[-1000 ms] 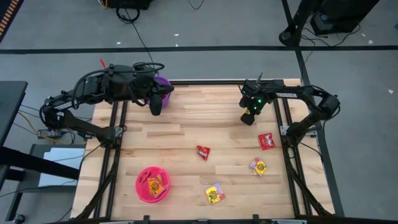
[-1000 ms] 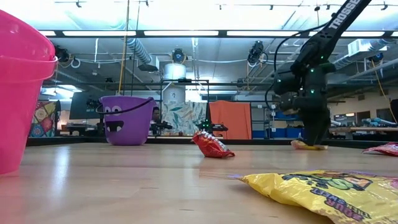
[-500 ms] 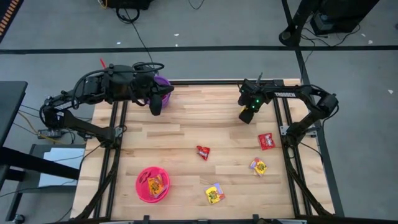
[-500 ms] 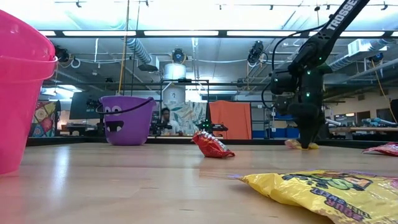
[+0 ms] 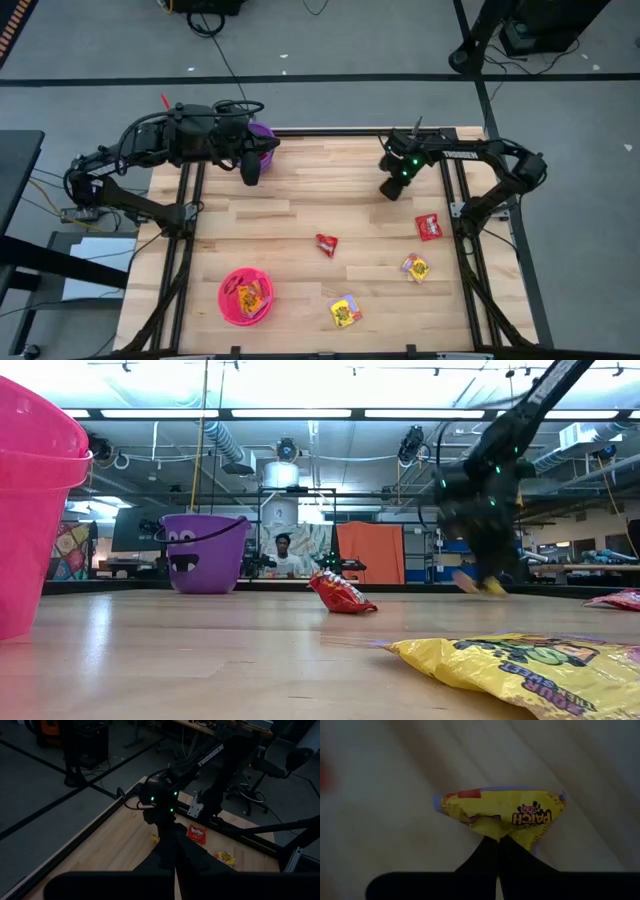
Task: Sort candy by brand, put in halloween buckets
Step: Put the yellow candy into the pink bucket
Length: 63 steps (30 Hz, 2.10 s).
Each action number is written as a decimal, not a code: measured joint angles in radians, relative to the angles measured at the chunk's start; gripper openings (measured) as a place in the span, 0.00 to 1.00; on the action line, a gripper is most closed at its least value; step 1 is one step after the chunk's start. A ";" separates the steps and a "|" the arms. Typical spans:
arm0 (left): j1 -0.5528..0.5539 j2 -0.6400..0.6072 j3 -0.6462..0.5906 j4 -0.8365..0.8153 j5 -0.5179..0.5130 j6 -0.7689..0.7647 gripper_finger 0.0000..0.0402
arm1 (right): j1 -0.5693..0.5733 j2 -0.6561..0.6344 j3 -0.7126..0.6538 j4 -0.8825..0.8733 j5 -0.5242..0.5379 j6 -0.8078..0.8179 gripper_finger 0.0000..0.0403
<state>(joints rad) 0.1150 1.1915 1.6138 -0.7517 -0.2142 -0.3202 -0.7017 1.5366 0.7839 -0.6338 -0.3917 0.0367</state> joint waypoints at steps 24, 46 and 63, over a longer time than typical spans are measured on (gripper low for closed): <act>0.000 -0.214 0.001 -0.249 0.003 0.025 0.01 | 0.582 -0.053 0.133 1.200 -0.057 0.974 0.02; 0.000 -0.343 0.001 -0.421 -0.013 -0.007 0.01 | 0.793 0.595 1.125 0.480 -0.017 0.821 0.02; 0.000 -0.334 0.000 -0.424 -0.008 -0.062 0.01 | 0.881 0.768 1.314 0.387 0.005 0.688 0.02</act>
<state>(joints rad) 0.1150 0.8574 1.6138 -1.1753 -0.2219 -0.3821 0.1794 2.3048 2.0983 -0.2468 -0.3866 0.7244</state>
